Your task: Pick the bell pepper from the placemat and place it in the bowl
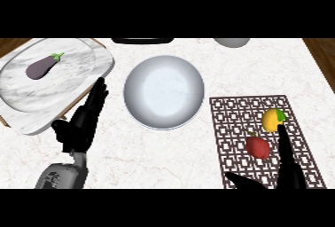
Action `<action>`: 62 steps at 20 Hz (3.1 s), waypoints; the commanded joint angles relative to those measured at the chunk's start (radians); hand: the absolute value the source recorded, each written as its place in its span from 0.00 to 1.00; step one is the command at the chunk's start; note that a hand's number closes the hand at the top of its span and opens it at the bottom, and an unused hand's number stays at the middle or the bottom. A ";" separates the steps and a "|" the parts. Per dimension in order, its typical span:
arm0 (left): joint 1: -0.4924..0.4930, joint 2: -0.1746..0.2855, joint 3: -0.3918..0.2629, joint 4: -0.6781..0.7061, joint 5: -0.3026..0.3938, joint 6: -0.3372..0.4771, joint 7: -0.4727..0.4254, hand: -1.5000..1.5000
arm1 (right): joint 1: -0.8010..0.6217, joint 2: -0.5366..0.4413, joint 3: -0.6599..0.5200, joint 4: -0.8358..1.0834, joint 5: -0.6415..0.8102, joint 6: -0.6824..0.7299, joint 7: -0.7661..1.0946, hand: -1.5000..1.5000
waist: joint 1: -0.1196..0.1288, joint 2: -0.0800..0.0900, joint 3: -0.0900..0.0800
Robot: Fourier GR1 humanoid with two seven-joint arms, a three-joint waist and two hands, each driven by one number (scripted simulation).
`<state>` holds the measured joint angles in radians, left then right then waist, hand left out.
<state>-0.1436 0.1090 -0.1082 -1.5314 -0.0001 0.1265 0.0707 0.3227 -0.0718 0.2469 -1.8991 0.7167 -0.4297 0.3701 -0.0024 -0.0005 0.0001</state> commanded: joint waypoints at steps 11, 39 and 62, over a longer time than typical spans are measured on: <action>-0.005 -0.045 0.023 -0.009 -0.032 -0.005 0.018 0.50 | -0.100 0.030 -0.101 0.279 0.008 -0.092 -0.081 0.00 | 0.001 0.001 0.000; -0.021 -0.039 0.045 0.009 -0.025 -0.080 0.000 0.50 | -0.244 -0.019 0.156 0.398 0.022 0.236 -0.347 1.00 | 0.053 0.001 0.000; -0.056 -0.038 0.076 0.087 -0.036 -0.071 -0.034 0.50 | -0.466 -0.370 0.079 -0.425 -0.852 1.102 -0.512 1.00 | -0.005 0.002 -0.003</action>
<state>-0.1399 0.0668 -0.0595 -1.5328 -0.0438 0.0674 0.0715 -0.0727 -0.4351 0.4136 -2.2217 0.0255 0.6323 -0.3303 0.0039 -0.0011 -0.0012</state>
